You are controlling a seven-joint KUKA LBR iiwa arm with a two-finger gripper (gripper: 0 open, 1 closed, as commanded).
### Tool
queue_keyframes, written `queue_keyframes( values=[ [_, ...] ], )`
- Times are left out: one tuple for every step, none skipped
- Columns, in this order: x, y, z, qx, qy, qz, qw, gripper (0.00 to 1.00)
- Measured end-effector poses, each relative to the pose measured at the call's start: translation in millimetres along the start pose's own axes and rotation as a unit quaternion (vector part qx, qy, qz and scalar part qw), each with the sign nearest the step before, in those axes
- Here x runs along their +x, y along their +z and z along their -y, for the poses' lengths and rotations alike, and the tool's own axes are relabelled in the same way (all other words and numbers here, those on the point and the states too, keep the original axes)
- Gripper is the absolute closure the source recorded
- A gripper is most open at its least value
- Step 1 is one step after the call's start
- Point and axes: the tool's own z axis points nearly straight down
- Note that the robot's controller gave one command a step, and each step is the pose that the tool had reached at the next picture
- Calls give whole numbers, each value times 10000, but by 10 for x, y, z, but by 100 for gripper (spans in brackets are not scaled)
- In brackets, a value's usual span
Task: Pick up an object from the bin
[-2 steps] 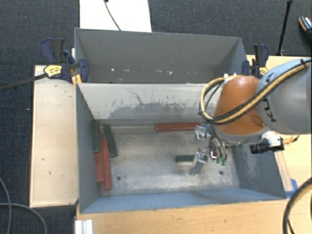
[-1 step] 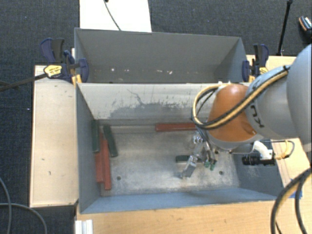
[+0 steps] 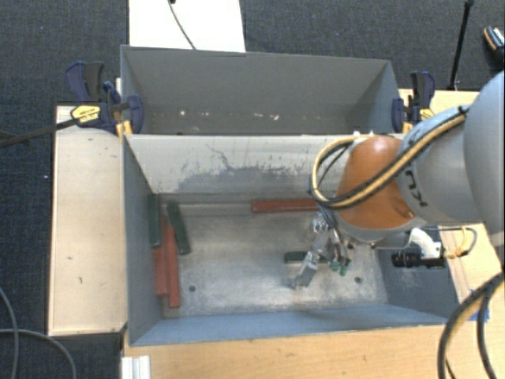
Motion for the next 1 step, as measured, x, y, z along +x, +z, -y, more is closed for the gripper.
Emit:
queue_keyframes(
  values=[
    [0,-3,-1,-2,16,2,10000,100]
  ],
)
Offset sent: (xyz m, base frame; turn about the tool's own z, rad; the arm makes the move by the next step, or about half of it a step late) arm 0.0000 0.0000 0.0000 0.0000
